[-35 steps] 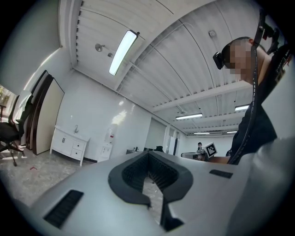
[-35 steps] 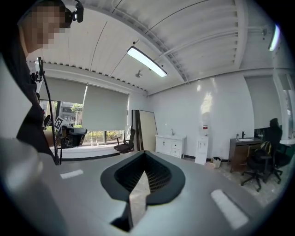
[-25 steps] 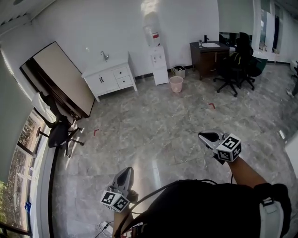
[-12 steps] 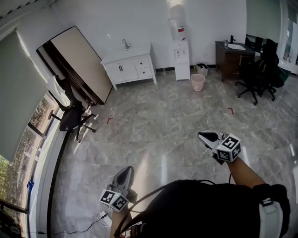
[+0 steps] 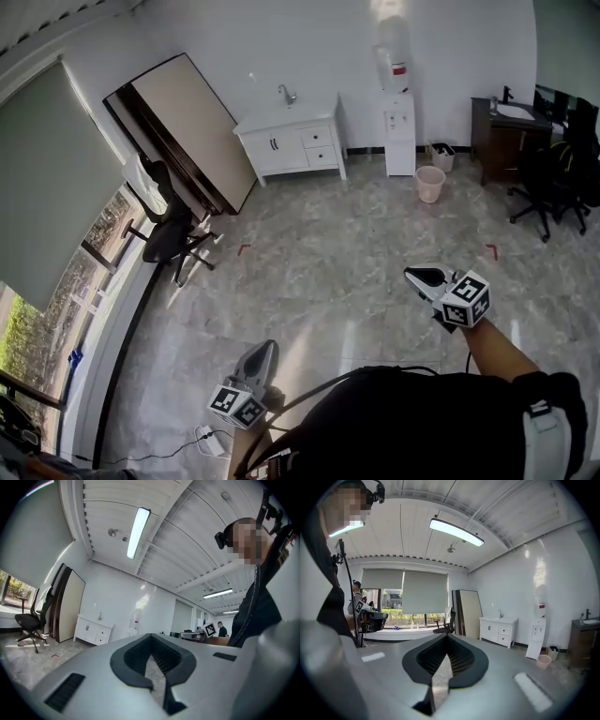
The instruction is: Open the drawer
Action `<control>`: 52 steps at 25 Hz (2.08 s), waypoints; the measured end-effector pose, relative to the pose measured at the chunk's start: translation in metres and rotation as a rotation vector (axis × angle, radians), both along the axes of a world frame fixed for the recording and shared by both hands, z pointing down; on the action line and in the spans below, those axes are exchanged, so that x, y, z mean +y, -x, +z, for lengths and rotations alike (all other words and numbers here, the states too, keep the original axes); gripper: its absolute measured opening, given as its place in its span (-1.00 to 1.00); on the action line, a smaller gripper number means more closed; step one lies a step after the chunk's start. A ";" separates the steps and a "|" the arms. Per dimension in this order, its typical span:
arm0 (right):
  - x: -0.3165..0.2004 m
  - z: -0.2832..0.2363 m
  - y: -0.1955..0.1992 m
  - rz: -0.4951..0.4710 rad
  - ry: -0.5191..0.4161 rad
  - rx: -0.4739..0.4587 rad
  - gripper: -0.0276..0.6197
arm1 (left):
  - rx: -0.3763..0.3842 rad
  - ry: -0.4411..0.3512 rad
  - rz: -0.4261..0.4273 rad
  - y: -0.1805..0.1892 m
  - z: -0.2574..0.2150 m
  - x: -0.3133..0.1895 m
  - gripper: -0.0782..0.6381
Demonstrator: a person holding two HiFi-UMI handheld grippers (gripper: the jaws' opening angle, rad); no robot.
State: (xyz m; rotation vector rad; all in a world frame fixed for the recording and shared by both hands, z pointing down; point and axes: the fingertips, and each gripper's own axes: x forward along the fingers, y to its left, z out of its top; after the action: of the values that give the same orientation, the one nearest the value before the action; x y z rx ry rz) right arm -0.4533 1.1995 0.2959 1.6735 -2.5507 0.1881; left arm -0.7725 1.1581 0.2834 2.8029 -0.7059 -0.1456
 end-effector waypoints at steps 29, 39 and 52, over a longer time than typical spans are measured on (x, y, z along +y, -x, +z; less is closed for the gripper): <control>-0.116 0.011 -0.122 0.256 0.045 0.043 -0.92 | 0.003 0.007 0.235 -0.141 0.001 -0.199 -0.78; -0.226 0.005 -0.055 0.282 0.067 0.070 -0.92 | 0.025 0.016 0.280 -0.082 0.006 -0.318 -0.78; -0.322 0.012 -0.020 0.188 0.100 0.055 -0.92 | 0.029 0.067 0.225 -0.041 0.029 -0.392 -0.78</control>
State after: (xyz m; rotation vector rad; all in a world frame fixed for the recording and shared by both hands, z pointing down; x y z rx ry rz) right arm -0.4335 0.8773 0.3080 1.8519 -2.3029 0.2727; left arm -0.7312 0.7658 0.3121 2.7847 -0.3780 -0.1180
